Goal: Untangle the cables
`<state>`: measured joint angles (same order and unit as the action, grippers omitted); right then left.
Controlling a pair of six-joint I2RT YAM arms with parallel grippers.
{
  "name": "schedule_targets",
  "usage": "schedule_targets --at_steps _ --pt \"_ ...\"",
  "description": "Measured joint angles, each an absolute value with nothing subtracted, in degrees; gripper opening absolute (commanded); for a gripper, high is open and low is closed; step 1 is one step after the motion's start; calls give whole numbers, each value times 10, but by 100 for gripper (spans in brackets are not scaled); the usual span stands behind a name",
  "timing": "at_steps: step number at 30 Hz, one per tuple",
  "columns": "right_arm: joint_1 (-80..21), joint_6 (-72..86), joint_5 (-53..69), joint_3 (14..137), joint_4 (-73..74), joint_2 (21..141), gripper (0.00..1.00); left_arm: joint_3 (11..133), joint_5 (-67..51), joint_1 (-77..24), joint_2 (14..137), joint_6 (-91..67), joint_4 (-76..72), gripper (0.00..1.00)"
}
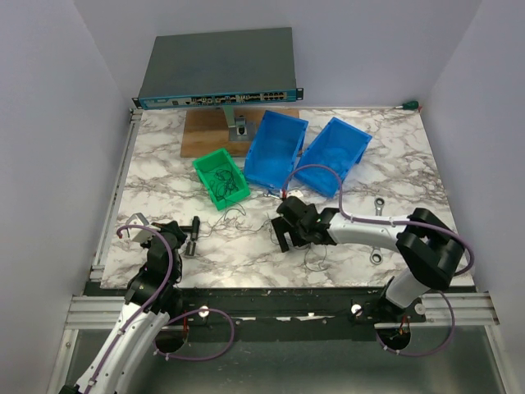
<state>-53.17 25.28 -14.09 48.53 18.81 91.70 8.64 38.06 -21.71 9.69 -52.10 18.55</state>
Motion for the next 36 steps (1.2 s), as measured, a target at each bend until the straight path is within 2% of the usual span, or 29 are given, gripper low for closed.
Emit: schedule_targets --at_steps 3,5,6,8,10,11,13,20,26,36 --pt "-540 257 -154 501 195 931 97 86 381 -217 97 -521 185 0" --pt "-550 261 -161 513 195 942 90 86 381 -217 97 -521 185 0" --pt "-555 261 -166 519 196 948 79 86 381 -217 97 -521 185 0" --pt "-566 265 -173 530 196 959 42 86 381 -217 97 -521 185 0" --pt "-574 270 -177 539 191 969 26 86 381 -217 97 -521 185 0" --pt "-578 272 -181 543 187 973 14 86 381 -217 97 -521 185 0" --pt "-584 272 -185 543 181 974 1 86 381 -217 97 -521 185 0" --pt "-584 265 -185 536 206 946 1 86 381 -217 97 -521 185 0" --pt "-584 254 -182 542 210 875 1 86 381 -217 97 -521 185 0" --pt "-584 230 -202 619 206 835 1 86 381 -217 98 -521 185 0"
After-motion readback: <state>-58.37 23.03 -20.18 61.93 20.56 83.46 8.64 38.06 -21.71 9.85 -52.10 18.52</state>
